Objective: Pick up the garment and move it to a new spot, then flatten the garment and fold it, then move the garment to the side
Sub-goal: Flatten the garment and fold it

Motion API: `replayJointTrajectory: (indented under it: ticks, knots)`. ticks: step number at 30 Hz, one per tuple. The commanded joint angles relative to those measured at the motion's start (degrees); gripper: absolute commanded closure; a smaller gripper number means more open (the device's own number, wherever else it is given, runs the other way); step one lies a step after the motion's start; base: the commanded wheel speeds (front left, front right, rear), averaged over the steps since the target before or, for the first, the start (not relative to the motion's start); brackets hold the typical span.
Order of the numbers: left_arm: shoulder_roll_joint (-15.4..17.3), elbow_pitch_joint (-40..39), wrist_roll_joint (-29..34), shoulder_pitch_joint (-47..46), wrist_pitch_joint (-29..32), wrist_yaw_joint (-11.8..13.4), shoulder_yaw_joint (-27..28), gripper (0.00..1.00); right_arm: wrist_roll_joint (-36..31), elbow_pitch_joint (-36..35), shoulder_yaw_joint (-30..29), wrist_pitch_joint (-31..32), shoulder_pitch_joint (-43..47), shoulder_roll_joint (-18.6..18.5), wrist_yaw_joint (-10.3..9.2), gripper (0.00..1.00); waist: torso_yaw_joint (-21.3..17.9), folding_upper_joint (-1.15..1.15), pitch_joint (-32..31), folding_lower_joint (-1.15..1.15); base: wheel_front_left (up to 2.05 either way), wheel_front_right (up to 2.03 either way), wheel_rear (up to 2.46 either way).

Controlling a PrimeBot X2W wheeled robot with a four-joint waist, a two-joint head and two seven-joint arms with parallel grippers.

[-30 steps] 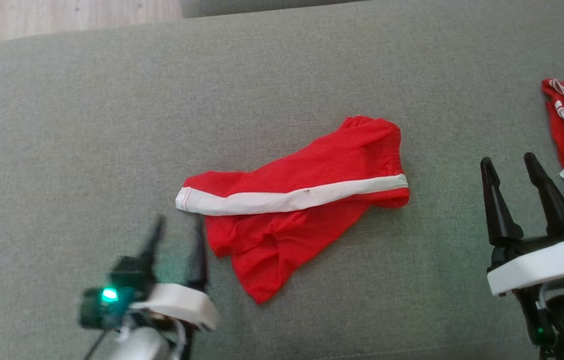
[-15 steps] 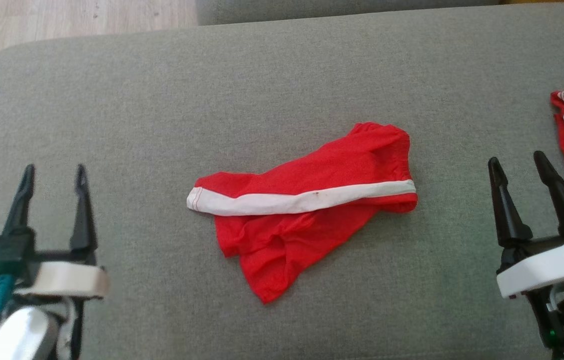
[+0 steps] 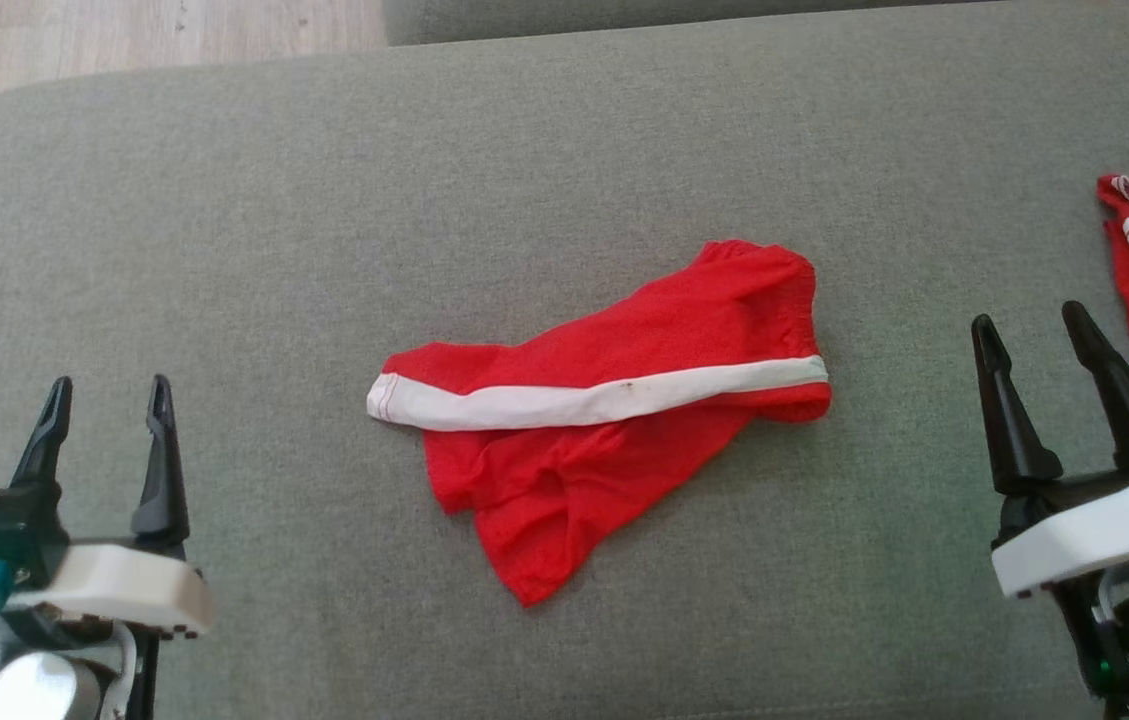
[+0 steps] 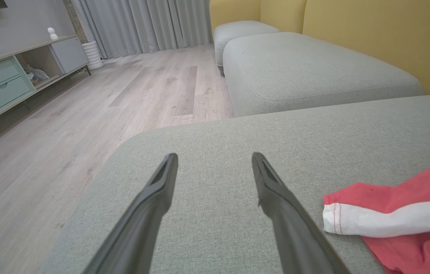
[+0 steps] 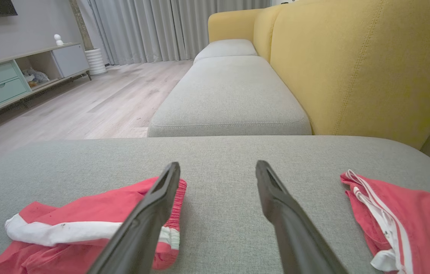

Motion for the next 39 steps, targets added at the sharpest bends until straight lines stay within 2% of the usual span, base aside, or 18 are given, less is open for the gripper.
replayJointTrajectory:
  ticks: [1, 6, 12, 19, 23, 27, 28, 29, 30, 31, 35, 39]
  knots:
    - [2.23, -1.82, 0.16, -2.19, 0.18, 0.46, 2.85, 0.0, 0.1, -2.42, 1.09, 0.09, -0.9, -1.24, -0.04, 0.0, -0.04, 0.0, 0.09, 0.0, 0.0, 0.0, 0.0]
    - [1.6, -1.92, 0.76, -4.72, 1.35, -0.45, 1.0, 0.0, 0.28, -2.3, 1.01, -0.06, -1.37, -1.12, -0.04, 0.0, -0.25, 0.0, 1.13, 0.0, 0.0, 0.0, 0.0]
    - [-2.86, 1.29, 0.99, -11.56, 4.83, -4.75, -5.33, 0.0, 0.83, -1.93, 1.29, -0.23, -1.94, -1.01, -0.04, 0.0, -0.33, 0.0, 3.12, 0.0, 0.0, 0.0, 0.0]
    - [-10.48, 15.58, -2.06, -19.12, 9.22, -11.67, -11.69, 0.0, 1.62, -0.88, 2.13, -0.8, -2.97, -0.9, -0.04, 0.0, -1.63, 0.0, 5.58, 0.0, 0.0, 0.0, 0.0]
    - [-12.66, 23.64, -4.09, -20.97, 13.39, -13.06, -13.1, 0.0, 1.89, -0.14, 2.07, -1.03, -3.01, -0.82, -0.04, 0.0, -2.37, 0.0, 6.19, 0.0, 0.0, 0.0, 0.0]
    - [-13.93, 26.94, -6.17, -21.9, 17.76, -14.84, -14.4, 0.0, 1.84, 0.75, 1.3, -1.09, -2.88, -1.15, -0.04, 0.0, -2.7, 0.0, 6.33, 0.0, 0.0, 0.0, 0.0]
    - [-13.95, 27.18, -6.64, -21.91, 19.14, -15.32, -14.83, 0.04, 1.82, 1.09, 1.21, -1.05, -2.93, -1.36, -0.04, 0.0, -2.78, 0.0, 6.3, 0.0, 0.0, 0.0, 0.0]
    - [-13.89, 27.07, -6.87, -22.03, 19.93, -15.76, -15.14, 0.4, 1.71, 1.52, 1.1, -0.91, -2.98, -1.63, -0.04, 0.0, -2.83, 0.0, 6.28, 0.0, 0.0, 0.0, 0.0]
    - [-13.8, 26.9, -6.97, -22.14, 20.47, -16.05, -15.39, 0.9, 1.69, 1.92, 1.04, -0.84, -3.08, -1.9, -0.04, 0.0, -2.83, 0.0, 6.23, 0.0, 0.0, 0.0, 0.0]
    - [-13.59, 26.75, -6.88, -22.21, 21.13, -16.19, -15.75, 1.0, 1.75, 2.32, 1.16, -0.72, -3.2, -2.21, -0.04, 0.0, -2.81, 0.0, 6.16, 0.0, 0.0, 0.0, 0.0]
    - [-12.84, 25.35, -6.5, -22.22, 21.76, -16.24, -16.27, 1.0, 3.0, 5.07, 4.25, 2.02, -3.76, -4.31, -0.04, 0.0, -2.61, 0.0, 5.92, 0.0, 0.0, 0.0, 0.0]
    - [-12.44, 24.1, -6.22, -22.12, 21.52, -15.83, -16.32, 1.0, 5.21, 6.61, 10.95, 5.32, -5.99, -7.39, -0.04, 0.0, -2.21, 0.0, 5.87, 0.0, 0.0, 0.0, 0.0]
